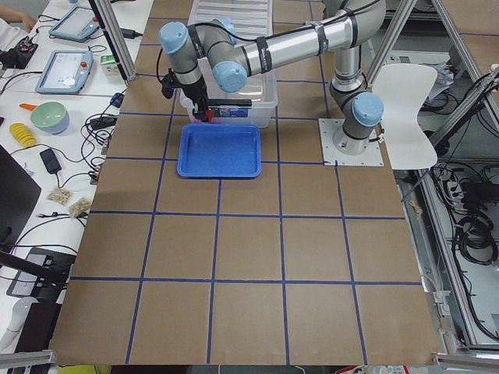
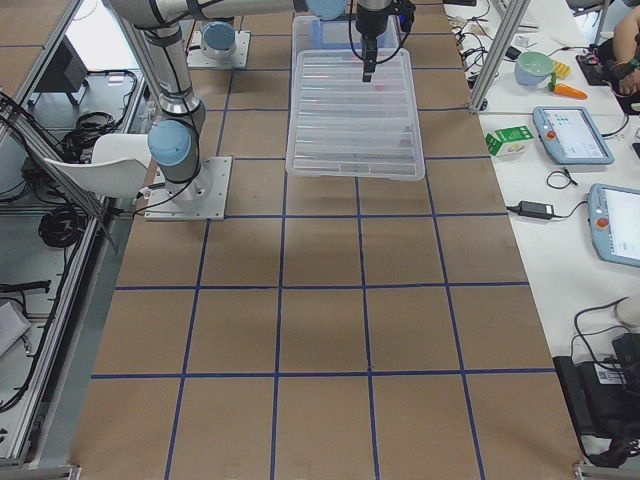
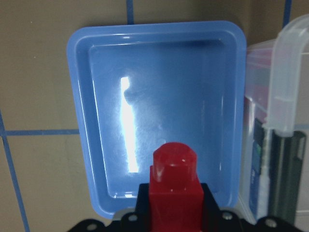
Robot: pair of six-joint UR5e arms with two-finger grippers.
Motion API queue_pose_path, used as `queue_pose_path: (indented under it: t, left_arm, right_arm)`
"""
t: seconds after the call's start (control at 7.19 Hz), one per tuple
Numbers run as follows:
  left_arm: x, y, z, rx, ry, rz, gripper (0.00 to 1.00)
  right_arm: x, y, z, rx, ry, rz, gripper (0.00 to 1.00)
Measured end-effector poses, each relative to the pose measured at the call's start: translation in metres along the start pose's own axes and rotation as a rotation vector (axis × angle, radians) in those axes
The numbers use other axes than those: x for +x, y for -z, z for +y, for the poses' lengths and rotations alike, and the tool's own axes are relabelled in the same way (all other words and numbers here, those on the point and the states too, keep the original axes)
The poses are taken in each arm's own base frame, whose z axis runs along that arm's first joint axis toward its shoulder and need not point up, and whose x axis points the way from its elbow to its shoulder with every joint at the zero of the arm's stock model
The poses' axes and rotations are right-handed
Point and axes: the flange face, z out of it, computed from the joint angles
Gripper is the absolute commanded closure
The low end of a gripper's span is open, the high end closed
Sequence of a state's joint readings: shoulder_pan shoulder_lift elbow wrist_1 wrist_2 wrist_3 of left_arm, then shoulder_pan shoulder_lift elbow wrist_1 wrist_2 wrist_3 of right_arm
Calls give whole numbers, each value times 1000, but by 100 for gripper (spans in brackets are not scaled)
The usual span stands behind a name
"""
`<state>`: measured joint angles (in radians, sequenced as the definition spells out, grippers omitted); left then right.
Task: Place red block in blue tray from box
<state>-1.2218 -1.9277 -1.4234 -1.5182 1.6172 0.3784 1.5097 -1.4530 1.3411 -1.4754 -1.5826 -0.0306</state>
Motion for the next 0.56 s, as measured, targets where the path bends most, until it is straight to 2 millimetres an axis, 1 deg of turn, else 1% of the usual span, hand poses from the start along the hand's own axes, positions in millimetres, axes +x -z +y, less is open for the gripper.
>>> queue_pose_path:
  t: [0.14,0.28,0.42,0.56]
  left_arm:
    - [-5,-35,-3,5,0,3,100]
    - [-5,-71,-4,-1,3,10,100]
    - [-4,-101,-5,-8,1,15,100]
    - [-4,-121,-7,-15,-4,19,100]
  right_arm:
    - [18,2,-2,0,-7,-3,0]
    - [30,4,-2,-1,-18,-7,0]
    - [35,5,-2,-1,-23,-8,0]
    - [36,6,-2,0,-24,-8,0]
